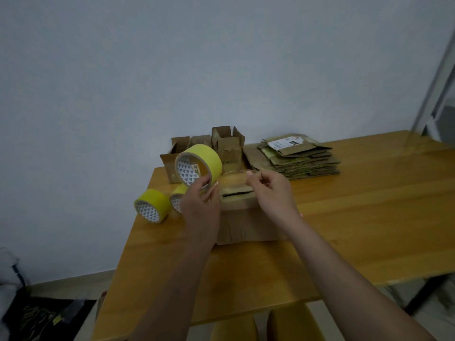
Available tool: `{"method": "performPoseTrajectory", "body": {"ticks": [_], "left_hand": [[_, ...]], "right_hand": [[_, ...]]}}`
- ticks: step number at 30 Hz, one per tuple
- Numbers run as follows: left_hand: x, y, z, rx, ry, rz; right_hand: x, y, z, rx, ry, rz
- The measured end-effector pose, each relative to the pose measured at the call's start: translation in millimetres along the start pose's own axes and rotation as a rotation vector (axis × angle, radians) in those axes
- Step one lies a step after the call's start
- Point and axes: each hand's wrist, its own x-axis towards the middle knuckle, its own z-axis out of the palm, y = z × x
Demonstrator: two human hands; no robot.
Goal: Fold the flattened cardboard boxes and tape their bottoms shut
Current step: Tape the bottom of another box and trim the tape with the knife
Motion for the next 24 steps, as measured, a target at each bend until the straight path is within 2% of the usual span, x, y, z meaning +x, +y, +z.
{"method": "performPoseTrajectory", "body": {"ticks": [3, 6, 12, 21, 24], "left_hand": [[7, -1, 14, 0.11, -0.008, 0.1], [8, -5, 24, 0.182, -0.051, 0.08], [-1, -8, 27, 0.279, -0.11, 0.015], [-5, -13, 22, 0.326, -0.177, 0.054], [-8, -13, 24, 0.245, -0.202, 0.045]], "right_hand": [[9, 2, -4, 0.037, -0.01, 0.025], [15, 10, -4, 0.003, -0.022, 0.025], [22, 40, 5, -0.308, 0.055, 0.0], [20, 51, 7, -0.261, 0.067, -0.053], [22, 52, 3, -0.227, 0.062, -0.015]]}}
